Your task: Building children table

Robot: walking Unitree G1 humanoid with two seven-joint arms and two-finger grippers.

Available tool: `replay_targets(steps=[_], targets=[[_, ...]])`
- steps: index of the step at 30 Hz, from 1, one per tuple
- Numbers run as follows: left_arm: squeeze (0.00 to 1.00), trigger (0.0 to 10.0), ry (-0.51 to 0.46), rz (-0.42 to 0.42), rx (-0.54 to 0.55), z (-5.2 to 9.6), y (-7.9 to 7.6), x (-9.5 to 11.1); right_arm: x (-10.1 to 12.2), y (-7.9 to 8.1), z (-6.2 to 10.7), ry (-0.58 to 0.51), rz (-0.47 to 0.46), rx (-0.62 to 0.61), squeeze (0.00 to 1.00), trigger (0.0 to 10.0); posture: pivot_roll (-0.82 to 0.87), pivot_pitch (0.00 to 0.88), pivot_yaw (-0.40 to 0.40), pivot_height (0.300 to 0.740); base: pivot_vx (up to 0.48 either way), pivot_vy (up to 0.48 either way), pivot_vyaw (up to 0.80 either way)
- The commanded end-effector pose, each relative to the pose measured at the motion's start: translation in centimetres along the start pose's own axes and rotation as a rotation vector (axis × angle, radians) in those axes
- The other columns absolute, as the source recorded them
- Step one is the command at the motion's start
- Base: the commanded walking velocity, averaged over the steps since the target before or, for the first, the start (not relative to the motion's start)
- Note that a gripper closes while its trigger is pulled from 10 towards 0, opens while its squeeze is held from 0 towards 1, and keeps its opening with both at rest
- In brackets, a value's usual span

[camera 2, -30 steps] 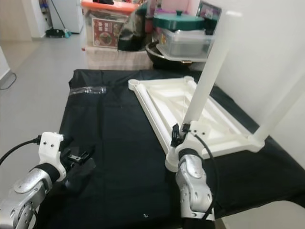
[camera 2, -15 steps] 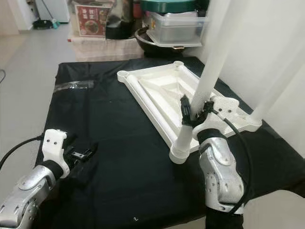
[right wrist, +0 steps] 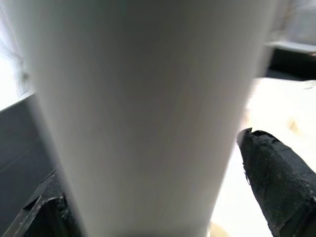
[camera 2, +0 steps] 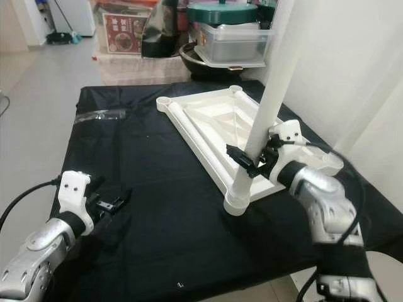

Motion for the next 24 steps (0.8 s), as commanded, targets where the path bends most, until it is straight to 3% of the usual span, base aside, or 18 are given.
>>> replay_targets(steps=[1,5,7,8,9,10,18,20,22,23,24], targets=[[0.0,10.0,0.009,-0.008,-0.003,-0.1,-0.2,-0.4,-0.4,-0.6,0.0,0.013,0.017,0.029,0.0,10.0,0.04,0.0,-0.099,0.74,0.0,0.0,0.0],[0.0,10.0,0.007,-0.009,-0.002,-0.1,-0.2,-0.4,-0.3,-1.9,-0.5,0.019,0.017,0.026,0.0,10.0,0.04,0.0,-0.106,0.74,0.0,0.0,0.0],[0.0,10.0,0.006,-0.01,-0.002,-0.1,-0.2,-0.4,0.0,-2.3,-0.8,0.008,0.02,0.035,0.0,9.4,0.05,0.0,-0.113,0.74,0.0,0.0,0.0],[0.0,10.0,0.004,-0.011,0.0,0.0,-0.2,-0.3,0.1,-2.5,-1.1,0.007,0.029,0.053,0.0,3.4,0.06,0.0,-0.117,0.74,0.0,0.0,0.0],[0.0,10.0,0.004,-0.011,0.0,0.0,-0.2,-0.3,0.1,-2.5,-1.1,0.007,0.029,0.053,0.0,3.4,0.06,0.0,-0.117,0.74,0.0,0.0,0.0],[0.0,10.0,0.004,-0.013,0.002,0.0,-0.1,-0.3,-0.2,-2.7,-1.2,0.011,0.029,0.07,0.0,0.0,0.06,0.0,-0.121,0.74,0.0,0.0,0.0],[0.0,10.0,0.006,-0.013,0.005,0.3,-0.1,-0.5,-1.8,-3.5,-1.2,0.012,-0.048,-0.005,0.0,0.0,0.06,0.0,-0.123,0.74,0.0,0.0,0.0],[0.0,10.0,0.008,-0.013,0.005,0.4,-0.1,-0.5,-3.5,-3.4,-1.9,0.057,-0.065,-0.165,0.0,0.0,0.06,0.0,-0.12,0.74,0.0,0.0,0.0],[0.0,10.0,0.009,-0.014,0.006,0.4,-0.1,-0.5,-4.1,-3.4,-2.1,0.084,-0.055,-0.231,0.0,0.0,0.06,0.0,-0.12,0.74,0.0,0.0,0.0],[0.0,10.0,0.009,-0.015,0.006,0.4,0.0,-0.5,-5.3,-3.8,-2.1,0.137,-0.114,-0.433,0.0,0.0,0.07,0.0,-0.119,0.74,0.0,0.0,0.0],[0.0,10.0,0.009,-0.015,0.006,0.4,0.0,-0.5,-5.3,-3.8,-2.1,0.137,-0.114,-0.433,0.0,0.0,0.07,0.0,-0.119,0.74,0.0,0.0,0.0]])
Point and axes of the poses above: a point about 5 cm out from each wrist's last joint towards the gripper, its own z axis pointing back from the gripper into the wrist, its own x axis along the axis of the wrist's last joint, y = z × x, the point moved 3 cm from there along -z, pointing out of the wrist towards the gripper, and after that the axes turned 8 degrees about z, right-handed, at the moved point
